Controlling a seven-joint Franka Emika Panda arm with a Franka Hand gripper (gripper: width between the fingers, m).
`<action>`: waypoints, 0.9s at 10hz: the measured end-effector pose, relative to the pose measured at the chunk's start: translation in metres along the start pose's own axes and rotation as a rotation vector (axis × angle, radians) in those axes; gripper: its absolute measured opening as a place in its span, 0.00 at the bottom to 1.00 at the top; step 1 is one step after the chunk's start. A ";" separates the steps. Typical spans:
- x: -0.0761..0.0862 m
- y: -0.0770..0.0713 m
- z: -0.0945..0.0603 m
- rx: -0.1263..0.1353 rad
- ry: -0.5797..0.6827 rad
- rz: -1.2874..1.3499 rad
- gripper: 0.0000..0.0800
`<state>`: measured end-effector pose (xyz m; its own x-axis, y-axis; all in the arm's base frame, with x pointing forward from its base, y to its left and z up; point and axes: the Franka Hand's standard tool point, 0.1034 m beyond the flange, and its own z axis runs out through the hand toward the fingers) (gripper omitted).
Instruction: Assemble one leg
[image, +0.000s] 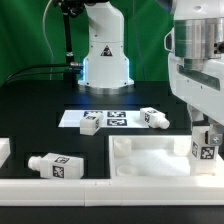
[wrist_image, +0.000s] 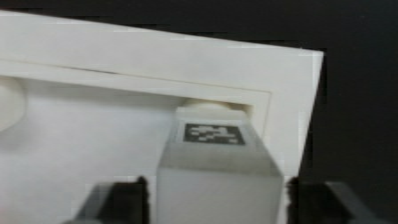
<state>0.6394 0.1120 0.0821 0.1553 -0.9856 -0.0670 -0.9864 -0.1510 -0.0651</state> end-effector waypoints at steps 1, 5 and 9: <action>0.000 0.000 0.000 0.000 0.005 -0.065 0.66; -0.002 0.000 0.001 0.000 0.002 -0.607 0.81; 0.000 -0.004 0.002 0.005 0.055 -1.044 0.81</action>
Offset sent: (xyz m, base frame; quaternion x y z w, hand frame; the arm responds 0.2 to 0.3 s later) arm -0.0136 0.0273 -0.0080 0.0125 -0.0575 -0.3799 0.9232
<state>0.6437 0.1126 0.0805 0.9273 -0.3677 0.0704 -0.3632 -0.9291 -0.0692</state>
